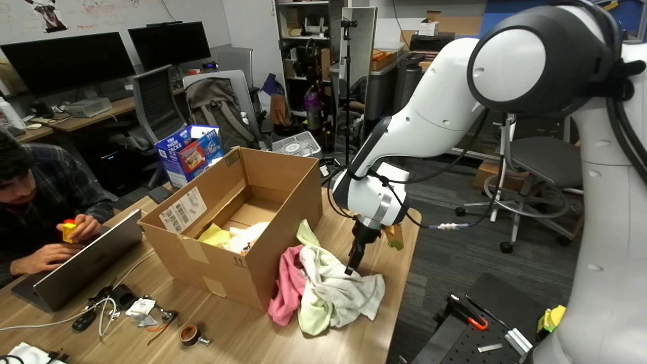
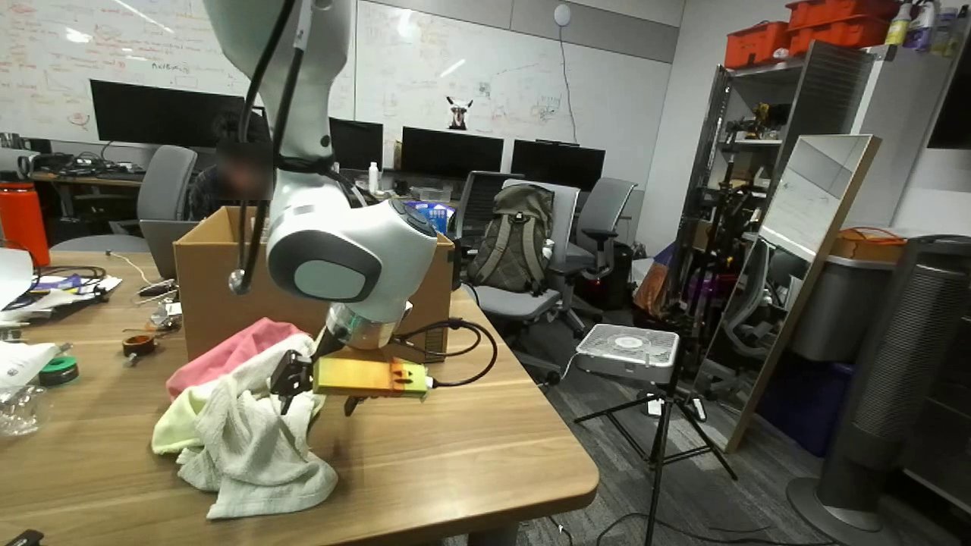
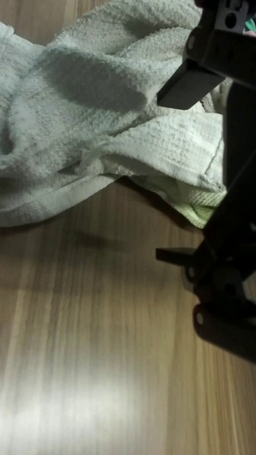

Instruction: Pick up three cloths from the table and put them in the box.

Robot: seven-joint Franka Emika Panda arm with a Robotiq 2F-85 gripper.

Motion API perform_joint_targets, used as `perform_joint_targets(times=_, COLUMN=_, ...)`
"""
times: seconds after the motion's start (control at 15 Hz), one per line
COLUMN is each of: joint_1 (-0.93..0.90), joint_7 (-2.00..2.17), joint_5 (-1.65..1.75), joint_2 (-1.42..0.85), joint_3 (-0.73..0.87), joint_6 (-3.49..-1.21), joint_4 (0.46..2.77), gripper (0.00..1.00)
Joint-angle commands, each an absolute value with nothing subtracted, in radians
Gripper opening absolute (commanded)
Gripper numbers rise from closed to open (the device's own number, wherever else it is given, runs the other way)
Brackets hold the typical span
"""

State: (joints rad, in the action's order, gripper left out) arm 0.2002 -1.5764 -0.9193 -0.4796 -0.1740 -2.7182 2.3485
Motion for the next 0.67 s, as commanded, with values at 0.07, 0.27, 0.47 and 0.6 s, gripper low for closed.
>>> perform_joint_targets(times=0.07, joint_1=0.223, joint_7=-1.645, joint_5=-0.935, joint_2=-0.496, joint_3=-0.181, joint_6=-2.756, joint_4=2.355, gripper=1.0)
perform_joint_targets(times=0.27, joint_1=0.227, joint_7=-1.652, joint_5=-0.927, joint_2=-0.482, joint_3=-0.178, joint_6=-2.752, joint_4=2.385, gripper=1.0)
perform_joint_targets(times=0.47, joint_1=0.227, joint_7=-1.66, joint_5=-0.92, joint_2=-0.476, joint_3=-0.173, joint_6=-2.754, joint_4=2.414, gripper=1.0)
perform_joint_targets(times=0.6, joint_1=0.223, joint_7=-1.664, joint_5=-0.912, joint_2=-0.479, joint_3=-0.165, joint_6=-2.763, joint_4=2.429, gripper=1.0)
